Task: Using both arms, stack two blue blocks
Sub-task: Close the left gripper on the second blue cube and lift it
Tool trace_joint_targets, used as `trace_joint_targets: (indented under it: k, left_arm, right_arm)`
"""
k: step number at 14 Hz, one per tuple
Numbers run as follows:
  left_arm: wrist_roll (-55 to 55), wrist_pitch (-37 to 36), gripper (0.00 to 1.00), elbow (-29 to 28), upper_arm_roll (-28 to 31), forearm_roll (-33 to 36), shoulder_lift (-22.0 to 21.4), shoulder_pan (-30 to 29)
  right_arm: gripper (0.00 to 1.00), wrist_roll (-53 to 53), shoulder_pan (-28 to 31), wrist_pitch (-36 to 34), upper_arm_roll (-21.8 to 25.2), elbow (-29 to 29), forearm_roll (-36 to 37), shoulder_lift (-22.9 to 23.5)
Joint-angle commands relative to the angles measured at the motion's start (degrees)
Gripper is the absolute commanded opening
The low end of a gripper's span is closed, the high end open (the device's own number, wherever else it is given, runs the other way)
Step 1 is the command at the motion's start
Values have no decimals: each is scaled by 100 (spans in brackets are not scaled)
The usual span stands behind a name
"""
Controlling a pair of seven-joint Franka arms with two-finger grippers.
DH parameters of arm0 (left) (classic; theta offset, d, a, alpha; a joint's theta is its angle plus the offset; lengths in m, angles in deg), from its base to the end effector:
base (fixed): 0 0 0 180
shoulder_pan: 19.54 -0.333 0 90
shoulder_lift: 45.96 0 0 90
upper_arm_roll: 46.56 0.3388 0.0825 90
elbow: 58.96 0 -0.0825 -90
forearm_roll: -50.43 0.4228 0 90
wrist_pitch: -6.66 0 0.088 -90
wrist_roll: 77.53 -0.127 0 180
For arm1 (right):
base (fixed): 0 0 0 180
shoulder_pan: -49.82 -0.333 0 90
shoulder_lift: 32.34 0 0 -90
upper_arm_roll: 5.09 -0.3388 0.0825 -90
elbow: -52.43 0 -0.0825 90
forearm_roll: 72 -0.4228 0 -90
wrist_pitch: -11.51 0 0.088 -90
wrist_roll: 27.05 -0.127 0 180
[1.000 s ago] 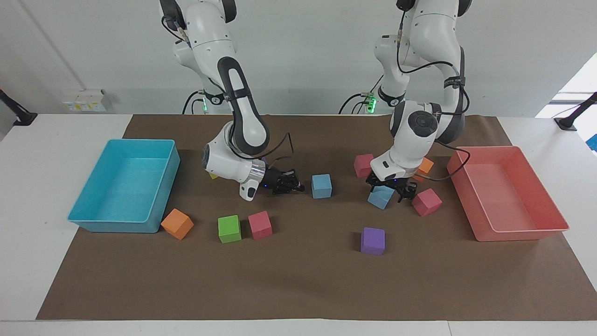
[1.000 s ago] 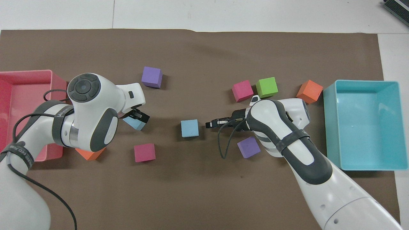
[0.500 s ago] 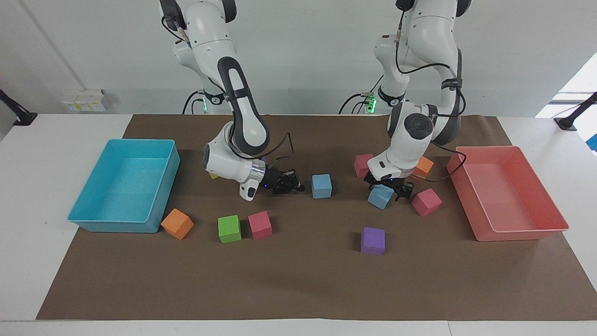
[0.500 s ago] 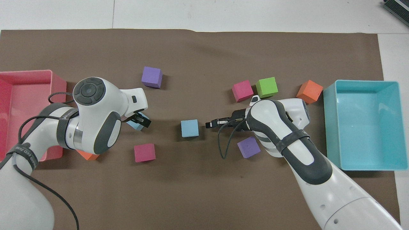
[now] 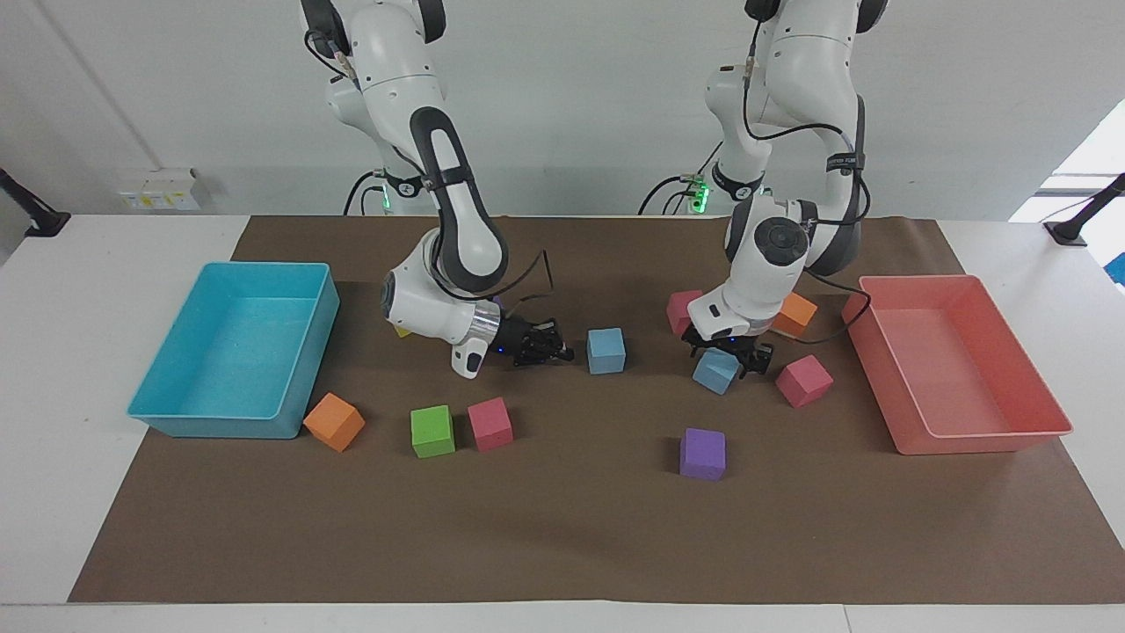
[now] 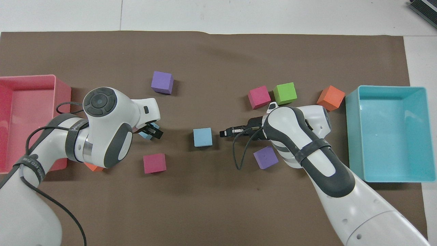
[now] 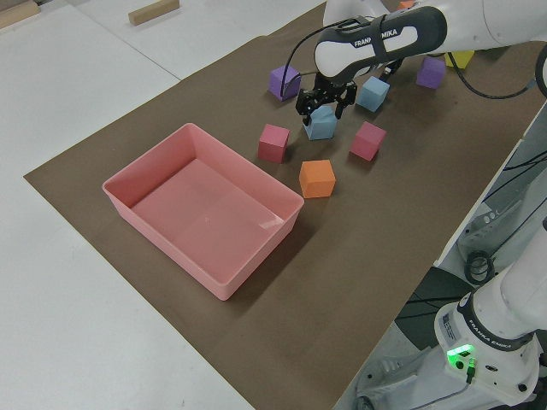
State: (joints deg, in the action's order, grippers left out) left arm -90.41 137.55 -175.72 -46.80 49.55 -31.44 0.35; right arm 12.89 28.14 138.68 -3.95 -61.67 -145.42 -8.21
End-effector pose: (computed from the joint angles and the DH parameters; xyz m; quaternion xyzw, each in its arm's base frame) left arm 0.5858 -0.2153 0.2958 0.9602 -0.2792 -0.0038 0.0061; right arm 0.5873 0.2695 0.2291 -0.8952 -0.0531 0.0014 0.4426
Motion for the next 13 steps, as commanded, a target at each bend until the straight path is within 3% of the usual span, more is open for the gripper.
trace_joint_targets:
  k: [1, 3, 7, 10, 13]
  left_arm:
    - [-5, 147, 35, -102, 129, 9, -29, 182]
    - [126, 112, 7, -76, 129, 9, -29, 182]
    - [400, -10, 4, 222, 129, 18, -107, 182]
    - [522, -615, 5, 897, 121, 35, -108, 208]
    - [1642, -943, 5, 1401, 103, 35, 33, 602]
  right_arm:
    - [0, 216, -12, 123, -26, -60, -190, -4]
    - [0, 216, -12, 123, -26, -60, -190, -4]
    - [0, 208, -12, 123, -26, -60, -190, -4]
    - [0, 208, -12, 123, -26, -60, -190, -4]
    - [0, 208, -12, 123, -26, -60, -190, -4]
